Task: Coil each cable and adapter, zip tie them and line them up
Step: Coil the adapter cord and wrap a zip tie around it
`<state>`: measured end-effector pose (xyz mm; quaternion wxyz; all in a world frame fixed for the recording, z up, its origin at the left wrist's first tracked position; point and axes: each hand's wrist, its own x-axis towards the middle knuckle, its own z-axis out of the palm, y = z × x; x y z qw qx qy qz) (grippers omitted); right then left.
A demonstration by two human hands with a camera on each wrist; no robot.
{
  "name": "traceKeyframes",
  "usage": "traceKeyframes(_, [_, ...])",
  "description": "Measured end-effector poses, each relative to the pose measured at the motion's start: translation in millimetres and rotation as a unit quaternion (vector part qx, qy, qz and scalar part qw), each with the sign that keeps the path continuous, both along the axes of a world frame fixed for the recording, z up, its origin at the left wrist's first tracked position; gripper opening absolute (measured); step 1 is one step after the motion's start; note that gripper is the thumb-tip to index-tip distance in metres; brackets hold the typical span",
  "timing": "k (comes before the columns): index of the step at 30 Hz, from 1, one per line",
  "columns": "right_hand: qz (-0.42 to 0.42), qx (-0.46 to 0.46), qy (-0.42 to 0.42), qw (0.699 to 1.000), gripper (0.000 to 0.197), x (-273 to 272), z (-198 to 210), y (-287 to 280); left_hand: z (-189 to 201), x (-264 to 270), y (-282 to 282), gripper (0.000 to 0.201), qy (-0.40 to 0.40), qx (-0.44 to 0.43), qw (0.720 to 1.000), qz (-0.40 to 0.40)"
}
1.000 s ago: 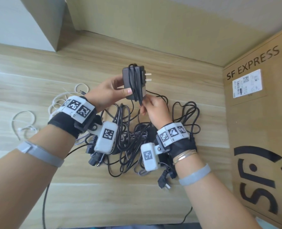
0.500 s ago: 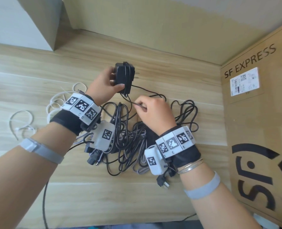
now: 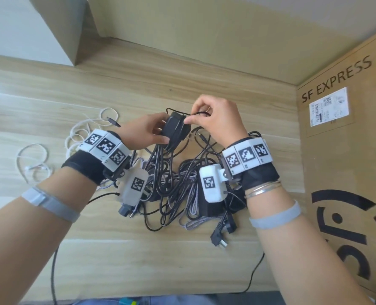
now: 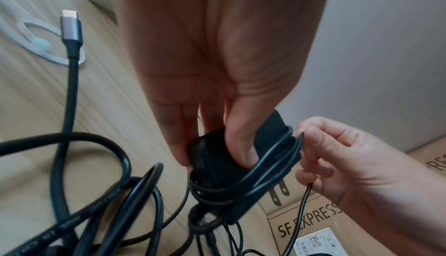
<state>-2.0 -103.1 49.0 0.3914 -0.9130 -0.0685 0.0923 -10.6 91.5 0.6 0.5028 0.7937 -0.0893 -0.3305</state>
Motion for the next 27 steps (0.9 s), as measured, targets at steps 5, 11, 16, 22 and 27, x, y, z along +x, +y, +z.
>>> traceKeyframes(5, [0.006,0.098,0.098,0.990,0.013,4,-4,-5,3,-7,3,0.042,0.071,-0.112,0.991,-0.024])
traceKeyframes(11, [-0.050,0.190,0.142,0.970,0.023,-3,-33,0,14,-11,-4,0.042,0.079,-0.241,0.967,0.028])
traceKeyframes(16, [-0.062,0.186,0.173,0.965,0.031,-21,-56,13,15,-5,-7,0.044,0.086,-0.282,0.948,0.118])
traceKeyframes(22, [-0.059,0.247,0.302,0.919,0.032,-46,-53,27,8,2,-8,0.049,0.095,-0.287,0.934,0.190])
traceKeyframes(27, [-0.027,0.192,0.327,0.925,0.030,-53,-40,30,2,8,-10,0.035,0.070,-0.239,0.942,0.224])
